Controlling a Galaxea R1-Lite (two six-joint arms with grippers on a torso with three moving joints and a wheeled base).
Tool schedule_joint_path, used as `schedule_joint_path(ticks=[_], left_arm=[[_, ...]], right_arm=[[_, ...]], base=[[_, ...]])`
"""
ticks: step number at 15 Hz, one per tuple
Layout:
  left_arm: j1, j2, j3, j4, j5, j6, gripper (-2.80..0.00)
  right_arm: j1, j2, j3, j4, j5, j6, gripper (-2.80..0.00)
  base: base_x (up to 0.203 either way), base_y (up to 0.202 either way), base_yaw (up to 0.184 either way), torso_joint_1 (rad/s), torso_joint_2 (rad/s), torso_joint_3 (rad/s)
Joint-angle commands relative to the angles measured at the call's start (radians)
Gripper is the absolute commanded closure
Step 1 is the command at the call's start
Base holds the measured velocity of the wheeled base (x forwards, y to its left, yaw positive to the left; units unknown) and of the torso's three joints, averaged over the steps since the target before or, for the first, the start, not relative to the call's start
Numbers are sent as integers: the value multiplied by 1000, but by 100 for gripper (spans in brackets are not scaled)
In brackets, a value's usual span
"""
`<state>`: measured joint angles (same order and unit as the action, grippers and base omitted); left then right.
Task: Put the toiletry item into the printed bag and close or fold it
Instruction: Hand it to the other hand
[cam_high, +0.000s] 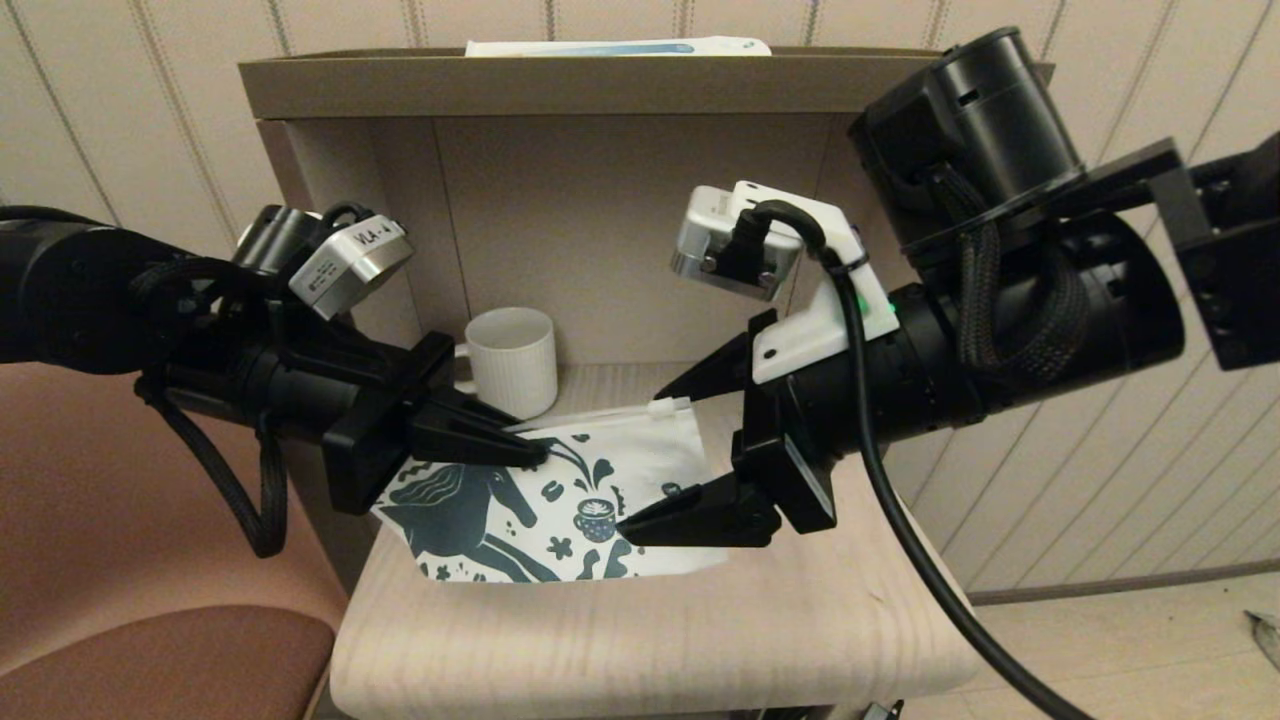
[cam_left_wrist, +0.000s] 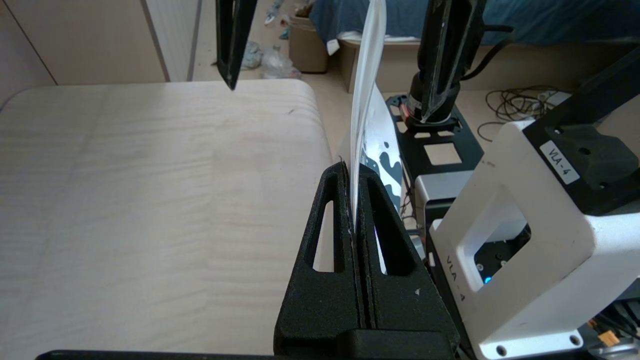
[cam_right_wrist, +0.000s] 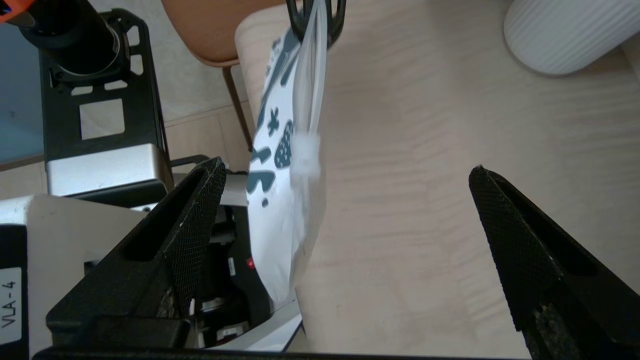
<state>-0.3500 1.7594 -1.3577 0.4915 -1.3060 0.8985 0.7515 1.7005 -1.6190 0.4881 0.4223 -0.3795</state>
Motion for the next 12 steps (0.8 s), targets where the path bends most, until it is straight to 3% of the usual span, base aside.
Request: schedule_joint_path(ticks=[1,2,3,12], left_arm=[[-1,2,2,2,-7,5,0],[-1,0,2,2,-7,5,0],[-1,0,2,2,-7,5,0],[-3,2,3,2,-7,14,0]], right_arm=[[0,13,-15,4,3,-3,-280],[0,14,-18,4,3,-3,-280],[0,16,-19,4,3,-3,0],[2,14,-9,1,3,-4,0]], base=[[0,0,0,0,0,0],[0,0,0,0,0,0],[0,0,0,0,0,0],[0,0,0,0,0,0]])
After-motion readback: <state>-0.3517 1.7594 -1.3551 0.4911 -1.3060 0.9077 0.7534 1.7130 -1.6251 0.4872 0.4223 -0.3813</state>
